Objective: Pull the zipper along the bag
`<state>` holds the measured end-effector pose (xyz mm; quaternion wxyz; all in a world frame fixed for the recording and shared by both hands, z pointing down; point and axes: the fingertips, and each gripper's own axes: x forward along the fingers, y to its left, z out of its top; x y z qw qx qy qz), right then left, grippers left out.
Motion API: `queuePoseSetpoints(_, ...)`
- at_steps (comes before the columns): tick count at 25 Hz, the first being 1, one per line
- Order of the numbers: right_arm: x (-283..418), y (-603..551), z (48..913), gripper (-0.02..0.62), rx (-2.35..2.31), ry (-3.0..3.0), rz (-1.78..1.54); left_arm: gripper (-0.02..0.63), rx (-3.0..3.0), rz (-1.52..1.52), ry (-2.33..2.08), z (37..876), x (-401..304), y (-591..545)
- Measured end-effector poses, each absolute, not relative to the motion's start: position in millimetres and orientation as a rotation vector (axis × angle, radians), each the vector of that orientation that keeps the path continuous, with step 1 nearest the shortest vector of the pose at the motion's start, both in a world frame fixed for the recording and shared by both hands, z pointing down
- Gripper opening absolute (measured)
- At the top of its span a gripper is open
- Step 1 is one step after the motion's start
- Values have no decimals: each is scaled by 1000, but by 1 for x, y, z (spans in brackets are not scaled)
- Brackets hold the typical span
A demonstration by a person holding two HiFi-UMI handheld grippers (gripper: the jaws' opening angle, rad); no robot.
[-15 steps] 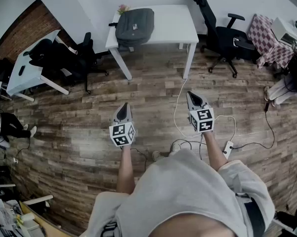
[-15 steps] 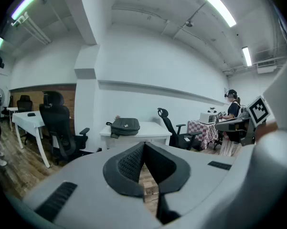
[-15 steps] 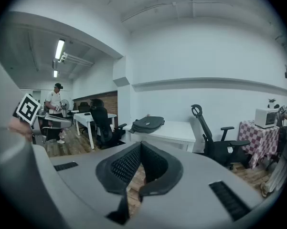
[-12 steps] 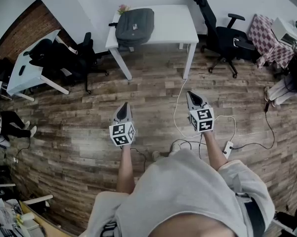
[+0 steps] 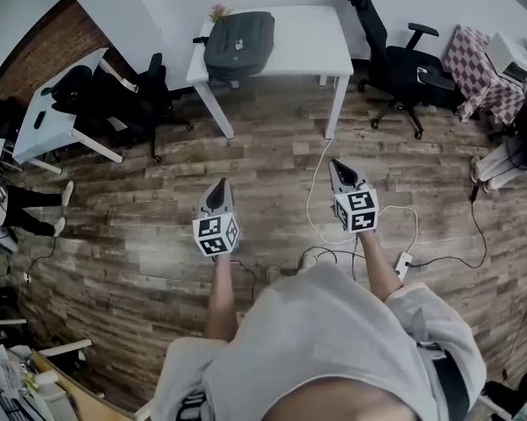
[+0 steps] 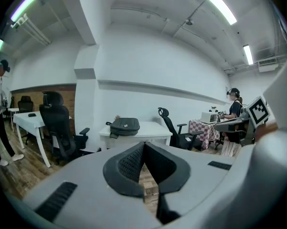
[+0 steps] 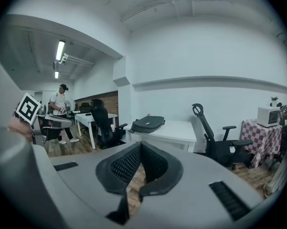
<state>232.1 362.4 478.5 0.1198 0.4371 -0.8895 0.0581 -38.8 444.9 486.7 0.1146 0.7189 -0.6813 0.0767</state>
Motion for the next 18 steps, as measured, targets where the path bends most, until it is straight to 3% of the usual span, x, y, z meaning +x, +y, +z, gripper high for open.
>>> queuePoseSetpoints(18, 248, 321, 501, 14, 1156, -2646, 185, 26, 2036, 256, -2061, 497, -10, 417)
